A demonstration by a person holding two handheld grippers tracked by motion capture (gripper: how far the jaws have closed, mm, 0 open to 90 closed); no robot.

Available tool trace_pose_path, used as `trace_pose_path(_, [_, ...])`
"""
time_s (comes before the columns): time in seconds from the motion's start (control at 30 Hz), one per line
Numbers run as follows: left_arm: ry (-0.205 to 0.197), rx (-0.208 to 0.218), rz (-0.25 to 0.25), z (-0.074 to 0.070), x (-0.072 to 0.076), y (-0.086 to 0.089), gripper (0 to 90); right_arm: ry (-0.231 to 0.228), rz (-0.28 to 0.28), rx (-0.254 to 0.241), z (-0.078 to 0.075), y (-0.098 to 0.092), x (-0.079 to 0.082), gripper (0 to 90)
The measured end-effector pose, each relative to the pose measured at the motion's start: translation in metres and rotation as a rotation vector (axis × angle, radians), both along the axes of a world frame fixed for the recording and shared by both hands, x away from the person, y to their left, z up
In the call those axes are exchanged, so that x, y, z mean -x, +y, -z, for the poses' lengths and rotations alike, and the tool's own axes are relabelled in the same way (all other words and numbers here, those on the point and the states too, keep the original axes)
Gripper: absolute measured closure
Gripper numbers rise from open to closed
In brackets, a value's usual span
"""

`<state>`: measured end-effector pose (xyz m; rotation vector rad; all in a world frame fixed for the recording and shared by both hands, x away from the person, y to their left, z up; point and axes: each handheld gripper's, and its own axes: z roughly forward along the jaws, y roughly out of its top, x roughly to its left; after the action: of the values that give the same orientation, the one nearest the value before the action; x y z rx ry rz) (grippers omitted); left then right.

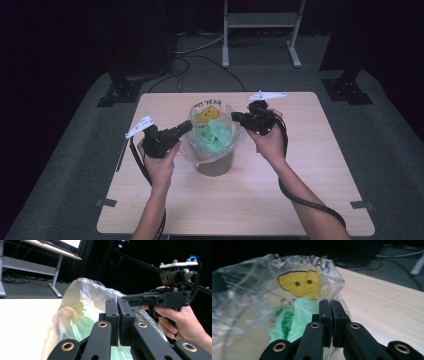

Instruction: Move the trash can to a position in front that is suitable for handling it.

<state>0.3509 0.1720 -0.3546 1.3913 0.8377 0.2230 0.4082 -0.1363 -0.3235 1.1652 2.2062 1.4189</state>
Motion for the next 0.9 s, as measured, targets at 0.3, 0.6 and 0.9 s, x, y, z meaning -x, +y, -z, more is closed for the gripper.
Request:
trace_pose_path(0.3, [0.006,-0.039,0.064,0.003,-0.002,-0.017,86.6,0.083,-0.106,-0.05,-0.007,0.014,0.003,89.5])
trace_pose_path(0.6, [0.012,-0.06,0.081,0.007,-0.003,-0.024,86.2,0.13,-0.156,-0.111,-0.015,0.025,0.002,89.9])
trace_pose_path(0.9, [0.021,-0.075,0.1,0.01,-0.005,-0.03,86.2,0.186,-0.185,-0.159,-0.016,0.036,-0.006,89.8])
